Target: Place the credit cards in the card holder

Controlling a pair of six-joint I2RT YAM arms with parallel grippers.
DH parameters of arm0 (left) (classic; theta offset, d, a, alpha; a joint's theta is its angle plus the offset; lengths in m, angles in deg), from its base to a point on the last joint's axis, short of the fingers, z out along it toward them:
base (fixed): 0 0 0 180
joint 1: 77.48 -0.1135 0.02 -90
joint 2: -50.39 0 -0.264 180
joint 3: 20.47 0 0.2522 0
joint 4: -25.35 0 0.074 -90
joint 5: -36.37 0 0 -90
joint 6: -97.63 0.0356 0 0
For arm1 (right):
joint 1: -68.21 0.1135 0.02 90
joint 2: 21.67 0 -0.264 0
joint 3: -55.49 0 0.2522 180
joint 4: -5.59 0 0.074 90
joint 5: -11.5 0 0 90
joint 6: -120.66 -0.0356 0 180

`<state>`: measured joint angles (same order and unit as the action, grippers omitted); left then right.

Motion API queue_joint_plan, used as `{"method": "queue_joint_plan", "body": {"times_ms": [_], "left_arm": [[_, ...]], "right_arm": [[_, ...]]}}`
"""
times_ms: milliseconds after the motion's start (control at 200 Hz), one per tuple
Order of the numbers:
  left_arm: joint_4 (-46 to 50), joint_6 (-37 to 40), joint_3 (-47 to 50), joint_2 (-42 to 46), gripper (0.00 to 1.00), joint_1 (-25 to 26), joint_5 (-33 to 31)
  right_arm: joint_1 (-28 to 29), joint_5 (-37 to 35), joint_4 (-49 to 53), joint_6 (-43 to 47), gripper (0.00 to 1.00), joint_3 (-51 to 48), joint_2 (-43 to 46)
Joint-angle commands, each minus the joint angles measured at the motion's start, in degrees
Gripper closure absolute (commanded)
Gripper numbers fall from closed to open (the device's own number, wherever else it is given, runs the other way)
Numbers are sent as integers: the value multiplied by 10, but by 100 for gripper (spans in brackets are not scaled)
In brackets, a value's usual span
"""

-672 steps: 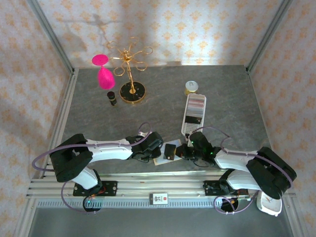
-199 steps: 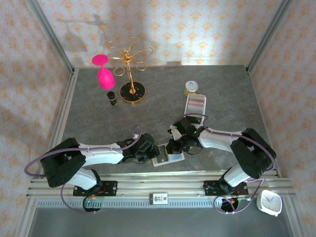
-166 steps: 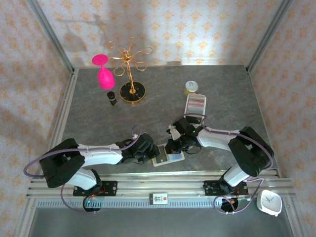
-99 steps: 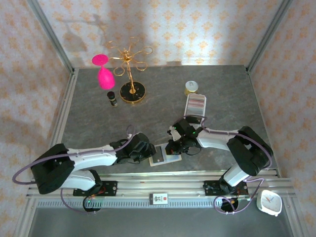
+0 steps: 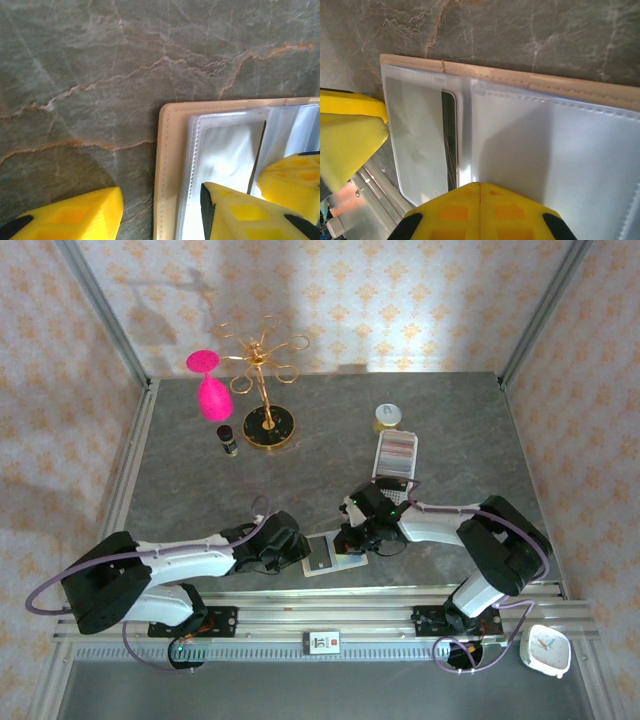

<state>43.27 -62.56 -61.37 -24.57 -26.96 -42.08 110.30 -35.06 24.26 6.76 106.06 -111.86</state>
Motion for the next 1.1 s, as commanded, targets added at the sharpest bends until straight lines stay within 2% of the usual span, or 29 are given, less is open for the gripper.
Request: {"method": "queue_joint_plan", "body": {"times_ms": [0,280,470,696,881,1096], "left_arm": [[-47,13,-8,-30,54,7,37],[-75,15,-29,-44,58,17,50],[-61,21,-64,-48,59,21,47],[-72,17,-55,-69,60,23,50],[-87,14,-52,-51,61,25,45],[-131,-5,-22,-19,69,25,41]], "right_arm": [[4,-22,-28,-15,100,-25,-8],[5,-19,-64,-41,100,-63,1],[5,-25,-72,-42,100,-73,1],[5,-29,-86,-50,100,-82,0],[5,-28,-98,-57,100,-86,1],[5,-31,-99,-62,100,-90,11]]}}
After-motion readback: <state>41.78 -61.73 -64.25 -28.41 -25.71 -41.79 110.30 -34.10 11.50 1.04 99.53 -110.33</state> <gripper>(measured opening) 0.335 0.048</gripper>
